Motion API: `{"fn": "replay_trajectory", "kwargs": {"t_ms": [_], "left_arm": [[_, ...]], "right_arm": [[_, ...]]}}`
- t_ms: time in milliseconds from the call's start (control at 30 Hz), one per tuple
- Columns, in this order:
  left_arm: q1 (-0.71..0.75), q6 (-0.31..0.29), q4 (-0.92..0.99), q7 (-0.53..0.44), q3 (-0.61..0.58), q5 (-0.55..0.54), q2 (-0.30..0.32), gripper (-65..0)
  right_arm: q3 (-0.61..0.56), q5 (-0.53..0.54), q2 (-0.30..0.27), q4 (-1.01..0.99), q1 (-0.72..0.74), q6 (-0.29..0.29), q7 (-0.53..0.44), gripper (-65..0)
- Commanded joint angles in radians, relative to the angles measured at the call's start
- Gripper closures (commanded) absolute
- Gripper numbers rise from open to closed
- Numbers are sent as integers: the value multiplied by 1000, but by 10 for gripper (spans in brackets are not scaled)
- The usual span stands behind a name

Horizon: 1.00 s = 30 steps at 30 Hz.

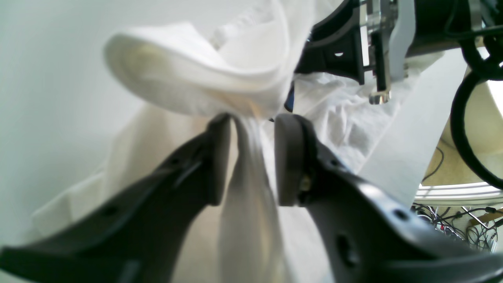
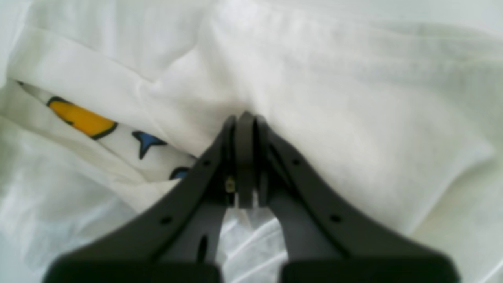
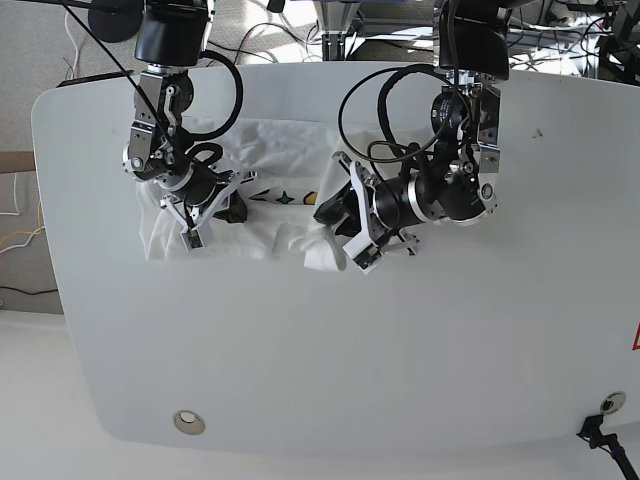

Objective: Fold the T-shirt properly
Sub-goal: 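Fold the grasped side inward toward the right gripper with the left gripper, then grasp the opposite side with the right gripper and fold it toward the left gripper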

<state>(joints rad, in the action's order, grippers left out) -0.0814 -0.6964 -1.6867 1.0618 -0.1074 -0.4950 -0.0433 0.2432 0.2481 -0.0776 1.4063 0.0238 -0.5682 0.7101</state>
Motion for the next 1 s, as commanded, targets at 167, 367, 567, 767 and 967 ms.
{"fn": "replay_trajectory", "kwargs": {"t_ms": [167,367,567,767,967], "left_arm": [[-51,-2,-23,-13,-30,-97,-42,-461],[-77,-2,-65,-21,-30,-52,52,-460],[-22,-2,-57,-200,-33,169,208,-460],[59,-2,-14,-440,-117,384,257,-447],[71,-2,115,-510,-116,491,202,-44]], "right_arm": [[-2,-28,-1,3,0,3,46,0],[-2,-28,-1,6,0,6,46,0],[-2,-26,-1,12,11,6,46,0],[-2,-22,-1,136,28,7,46,0],[6,-28,-1,296,26,9,47,-214]]}}
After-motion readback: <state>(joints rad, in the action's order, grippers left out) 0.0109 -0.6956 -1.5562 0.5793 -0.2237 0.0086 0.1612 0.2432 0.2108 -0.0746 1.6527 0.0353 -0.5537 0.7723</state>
